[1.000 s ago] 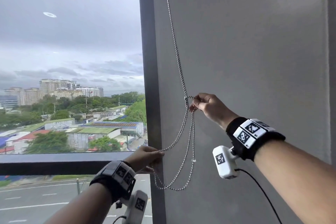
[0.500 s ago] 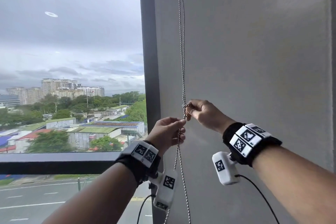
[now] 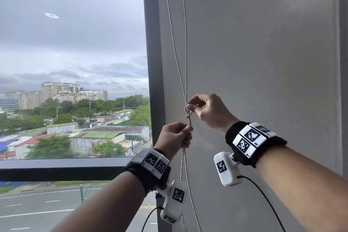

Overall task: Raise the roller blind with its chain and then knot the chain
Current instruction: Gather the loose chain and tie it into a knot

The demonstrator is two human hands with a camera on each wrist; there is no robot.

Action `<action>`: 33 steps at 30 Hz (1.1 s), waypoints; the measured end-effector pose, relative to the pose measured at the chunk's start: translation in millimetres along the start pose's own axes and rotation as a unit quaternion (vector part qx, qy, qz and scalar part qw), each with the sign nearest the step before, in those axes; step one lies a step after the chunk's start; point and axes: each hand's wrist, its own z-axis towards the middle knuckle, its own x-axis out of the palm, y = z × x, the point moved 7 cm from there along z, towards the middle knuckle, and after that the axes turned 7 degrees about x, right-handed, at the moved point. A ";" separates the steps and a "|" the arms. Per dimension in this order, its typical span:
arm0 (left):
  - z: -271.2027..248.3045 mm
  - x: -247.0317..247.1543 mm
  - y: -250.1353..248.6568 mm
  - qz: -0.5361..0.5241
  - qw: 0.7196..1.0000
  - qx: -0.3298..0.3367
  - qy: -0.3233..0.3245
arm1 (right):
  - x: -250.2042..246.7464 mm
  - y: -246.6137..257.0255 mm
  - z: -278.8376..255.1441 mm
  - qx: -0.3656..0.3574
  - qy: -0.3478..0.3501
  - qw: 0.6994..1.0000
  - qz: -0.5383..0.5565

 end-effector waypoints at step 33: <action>26.3 -4.5 -106.9 -0.154 0.987 0.050 -0.020 | -7.3 9.7 8.7 0.090 -0.010 0.993 0.076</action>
